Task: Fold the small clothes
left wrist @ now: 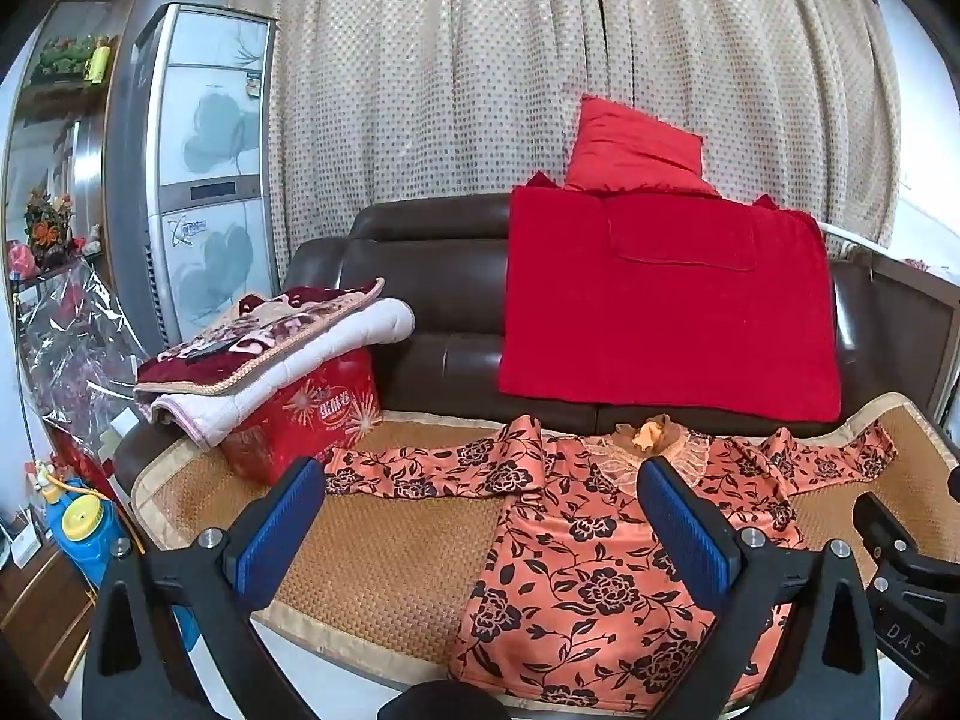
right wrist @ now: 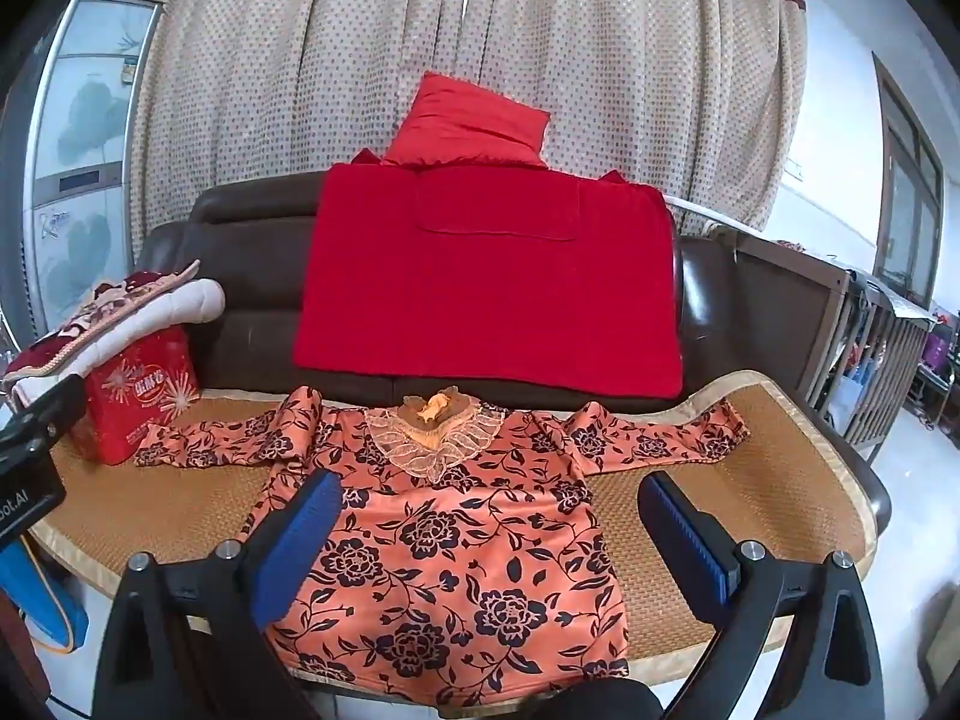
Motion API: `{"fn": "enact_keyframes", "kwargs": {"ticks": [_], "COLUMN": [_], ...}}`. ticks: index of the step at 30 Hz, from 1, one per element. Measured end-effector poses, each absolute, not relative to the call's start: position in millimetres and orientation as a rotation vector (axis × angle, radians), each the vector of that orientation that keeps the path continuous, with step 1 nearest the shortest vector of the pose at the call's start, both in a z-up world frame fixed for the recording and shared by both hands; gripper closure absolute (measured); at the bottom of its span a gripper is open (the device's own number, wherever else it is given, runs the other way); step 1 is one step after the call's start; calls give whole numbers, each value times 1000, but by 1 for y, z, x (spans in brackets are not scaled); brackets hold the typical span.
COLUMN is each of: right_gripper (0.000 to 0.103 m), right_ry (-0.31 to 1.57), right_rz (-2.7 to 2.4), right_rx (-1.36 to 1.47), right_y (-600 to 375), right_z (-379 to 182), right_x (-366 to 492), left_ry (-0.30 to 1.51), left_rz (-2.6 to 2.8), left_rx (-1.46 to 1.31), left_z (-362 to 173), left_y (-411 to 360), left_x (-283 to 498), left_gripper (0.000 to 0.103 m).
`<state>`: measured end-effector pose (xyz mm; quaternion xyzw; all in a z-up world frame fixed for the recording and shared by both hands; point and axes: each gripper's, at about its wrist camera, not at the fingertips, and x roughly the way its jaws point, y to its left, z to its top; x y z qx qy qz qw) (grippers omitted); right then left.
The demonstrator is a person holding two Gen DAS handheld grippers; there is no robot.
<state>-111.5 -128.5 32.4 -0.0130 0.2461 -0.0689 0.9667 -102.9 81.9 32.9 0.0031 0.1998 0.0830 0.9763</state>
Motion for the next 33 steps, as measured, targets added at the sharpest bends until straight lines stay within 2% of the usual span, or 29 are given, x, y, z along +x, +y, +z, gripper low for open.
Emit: {"fn": "enact_keyframes", "kwargs": {"ticks": [33], "right_gripper": [2], "right_ry": [526], "right_rz": [-132], "right_rx": [16], "right_y": [-140], "right_z": [18], "right_x": [-105], "left_ry": [417], "left_rz": [184], "left_rx": [31], "left_z": [27], "left_y": [75], "left_x": [-96], "left_gripper": [0]}}
